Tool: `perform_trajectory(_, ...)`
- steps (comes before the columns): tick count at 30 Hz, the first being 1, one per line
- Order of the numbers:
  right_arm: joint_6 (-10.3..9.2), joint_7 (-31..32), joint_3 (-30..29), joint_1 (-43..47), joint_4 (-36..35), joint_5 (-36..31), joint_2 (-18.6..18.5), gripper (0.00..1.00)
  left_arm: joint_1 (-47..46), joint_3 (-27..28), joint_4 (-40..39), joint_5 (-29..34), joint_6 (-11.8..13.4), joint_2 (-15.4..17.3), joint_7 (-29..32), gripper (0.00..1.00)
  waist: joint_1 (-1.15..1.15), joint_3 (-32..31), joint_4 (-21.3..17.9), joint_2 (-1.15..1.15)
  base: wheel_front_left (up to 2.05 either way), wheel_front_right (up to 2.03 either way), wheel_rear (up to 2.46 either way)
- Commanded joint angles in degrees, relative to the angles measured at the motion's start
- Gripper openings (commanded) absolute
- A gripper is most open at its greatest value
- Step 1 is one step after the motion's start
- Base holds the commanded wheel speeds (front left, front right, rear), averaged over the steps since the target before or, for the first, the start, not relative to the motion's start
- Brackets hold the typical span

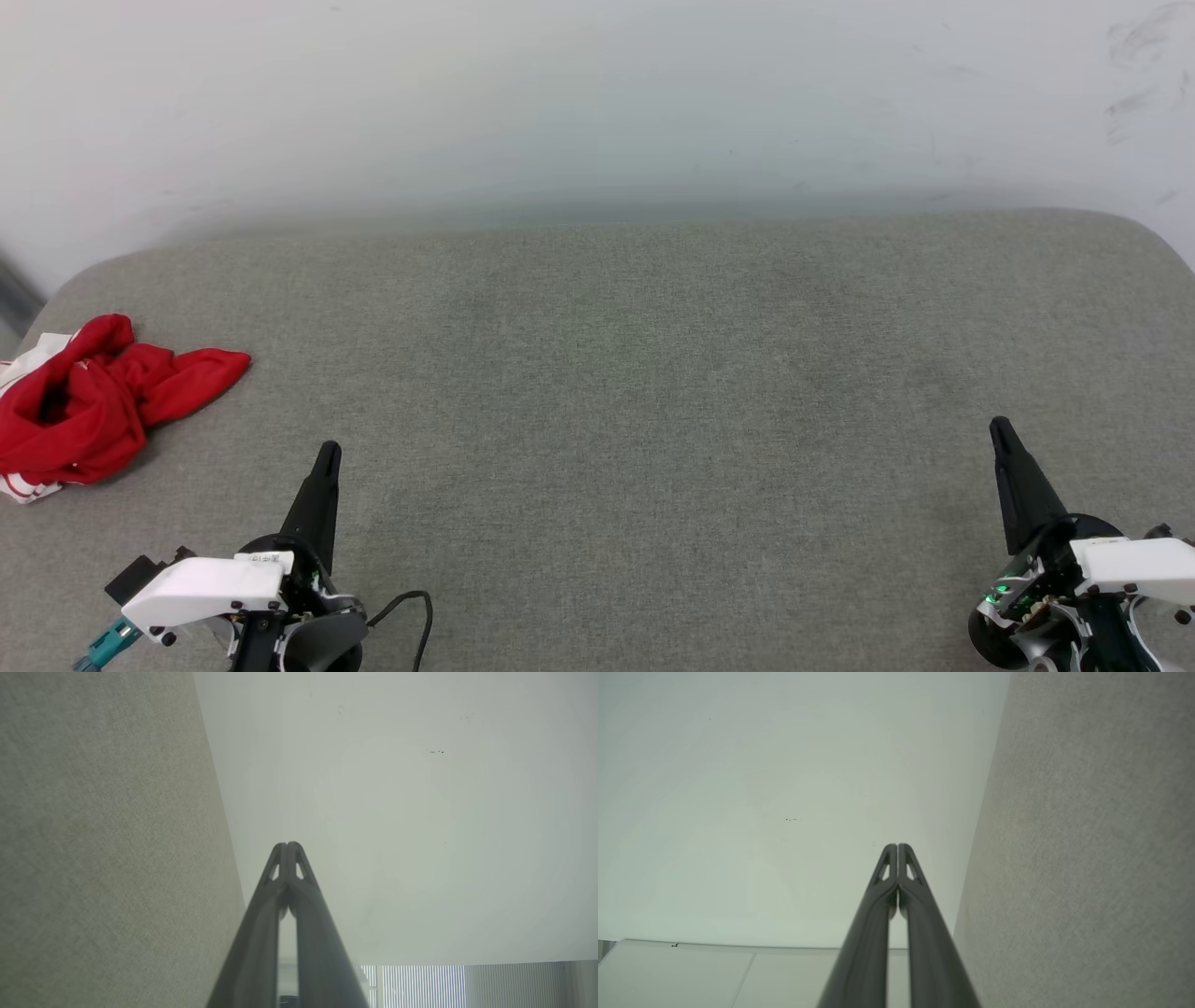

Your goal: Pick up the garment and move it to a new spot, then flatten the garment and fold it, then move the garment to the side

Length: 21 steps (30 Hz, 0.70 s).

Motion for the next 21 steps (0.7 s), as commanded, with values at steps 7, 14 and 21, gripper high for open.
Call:
perform_trajectory(7, -0.02, 0.0, 0.0, -0.7, 0.0, -0.3, 0.2, 0.00, -0.4, 0.2, 0.0, 0.1, -0.1, -0.1, 0.1, 0.00, 0.00, 0.0, 0.0, 0.00, 0.00, 0.00, 0.00)
perform_trajectory(14, -0.02, 0.0, 0.0, -0.7, 0.0, -0.2, 0.2, 0.00, -0.4, 0.2, 0.0, 0.1, -0.1, -0.1, 0.1, 0.00, 0.00, 0.0, 0.0, 0.00, 0.00, 0.00, 0.00)
perform_trajectory(21, -0.02, 0.0, 0.0, -0.7, 0.0, -0.2, 0.2, 0.00, -0.4, 0.1, 0.0, 0.1, -0.1, -0.1, 0.1, 0.00, 0.00, 0.0, 0.0, 0.00, 0.00, 0.00, 0.00)
